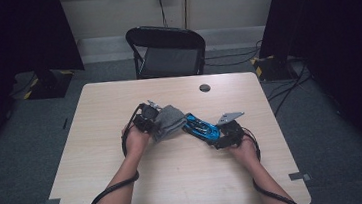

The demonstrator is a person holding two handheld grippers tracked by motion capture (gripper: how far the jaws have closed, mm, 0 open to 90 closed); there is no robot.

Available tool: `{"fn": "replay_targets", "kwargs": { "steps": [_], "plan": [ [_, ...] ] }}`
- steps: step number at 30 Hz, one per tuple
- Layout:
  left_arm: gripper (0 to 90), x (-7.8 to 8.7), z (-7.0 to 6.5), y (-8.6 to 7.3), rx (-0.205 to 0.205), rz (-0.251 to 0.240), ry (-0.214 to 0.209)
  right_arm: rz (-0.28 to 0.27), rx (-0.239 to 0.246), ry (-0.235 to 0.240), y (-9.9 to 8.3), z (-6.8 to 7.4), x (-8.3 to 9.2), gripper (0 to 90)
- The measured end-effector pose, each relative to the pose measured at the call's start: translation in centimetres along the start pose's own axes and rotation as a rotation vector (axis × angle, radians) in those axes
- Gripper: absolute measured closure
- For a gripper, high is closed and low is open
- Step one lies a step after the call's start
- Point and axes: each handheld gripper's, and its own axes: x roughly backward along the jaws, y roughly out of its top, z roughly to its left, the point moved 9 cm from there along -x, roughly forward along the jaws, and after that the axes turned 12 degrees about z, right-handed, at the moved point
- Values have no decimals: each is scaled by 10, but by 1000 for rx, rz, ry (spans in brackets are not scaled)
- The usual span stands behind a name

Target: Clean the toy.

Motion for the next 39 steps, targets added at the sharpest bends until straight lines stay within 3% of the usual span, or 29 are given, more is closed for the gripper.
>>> {"fn": "replay_targets", "kwargs": {
  "steps": [6,10,19,26,33,39],
  "plan": [
    [757,8,18,-19,35,2,3,1,-3,-2,0,0,0,237],
    [756,18,22,-29,39,-26,-21,2,-4,-1,0,0,0,233],
    [756,27,3,-43,-3,-67,-89,6,-27,-21,0,-1,0,192],
    [756,29,-12,-47,-47,-76,-113,29,-17,-15,1,-1,6,184],
    [755,32,-21,-52,-75,-82,-135,-37,-21,11,25,1,28,269],
    [755,32,-36,-52,-105,-90,-160,-54,-53,58,44,3,16,308]
  ]
}}
